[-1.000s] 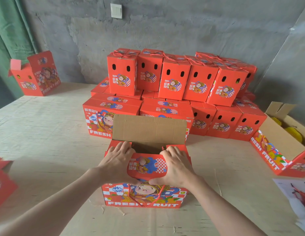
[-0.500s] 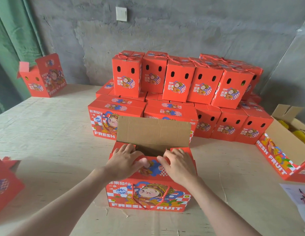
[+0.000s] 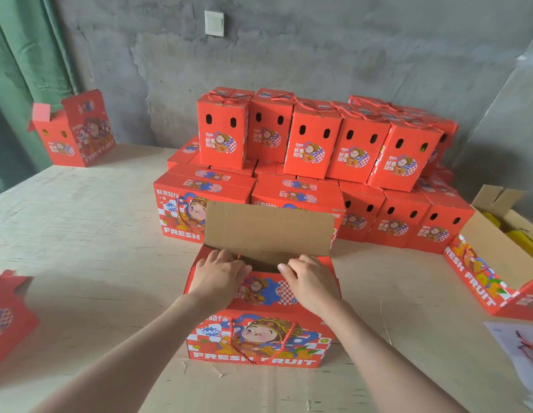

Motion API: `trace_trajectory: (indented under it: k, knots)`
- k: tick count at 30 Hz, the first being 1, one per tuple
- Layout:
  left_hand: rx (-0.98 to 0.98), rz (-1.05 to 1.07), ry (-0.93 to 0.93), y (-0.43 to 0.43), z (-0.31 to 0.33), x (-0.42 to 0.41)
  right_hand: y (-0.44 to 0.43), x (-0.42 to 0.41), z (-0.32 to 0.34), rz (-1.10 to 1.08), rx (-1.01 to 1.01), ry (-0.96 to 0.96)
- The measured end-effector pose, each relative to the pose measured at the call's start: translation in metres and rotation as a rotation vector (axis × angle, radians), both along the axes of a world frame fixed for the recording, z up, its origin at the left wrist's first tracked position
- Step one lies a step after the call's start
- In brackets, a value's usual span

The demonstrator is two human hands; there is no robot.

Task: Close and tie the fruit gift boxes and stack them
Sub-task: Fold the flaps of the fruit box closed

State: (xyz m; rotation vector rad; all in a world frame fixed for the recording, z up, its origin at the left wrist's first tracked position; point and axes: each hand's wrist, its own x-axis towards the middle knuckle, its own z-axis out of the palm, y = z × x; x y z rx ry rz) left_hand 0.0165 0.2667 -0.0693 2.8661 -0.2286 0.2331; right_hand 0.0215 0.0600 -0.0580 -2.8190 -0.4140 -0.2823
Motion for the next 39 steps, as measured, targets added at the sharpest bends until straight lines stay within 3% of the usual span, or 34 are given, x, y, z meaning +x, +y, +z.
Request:
trace_trajectory:
  k: [4,6,8,11,21,25,33,39]
  knots:
    - [-0.206,0.062,-0.089,0.008,0.003,-0.003,-0.001,-0.002,0.0,0.015,0.041,-0.002]
    - [-0.218,0.186,-0.137,0.018,0.002,-0.005,-0.001,-0.001,-0.001,0.019,0.045,0.003]
    - [-0.256,0.31,0.03,0.028,0.001,-0.004,-0.002,-0.001,-0.001,0.024,0.041,0.004]
    - [-0.512,0.347,0.314,0.031,0.002,-0.001,-0.002,-0.001,-0.001,0.03,0.045,0.013]
    - [-0.672,0.293,0.272,0.031,0.003,-0.001,0.001,0.001,-0.001,0.04,0.104,0.088]
    - [-0.575,0.211,-0.007,0.031,-0.002,-0.006,-0.005,-0.005,-0.002,0.084,0.189,0.013]
    - [-0.549,0.219,-0.059,0.034,-0.002,-0.004,-0.001,-0.002,-0.002,0.049,0.068,-0.041]
    - [-0.517,0.238,0.013,0.033,-0.002,0.0,0.002,0.003,-0.004,0.014,0.022,0.017]
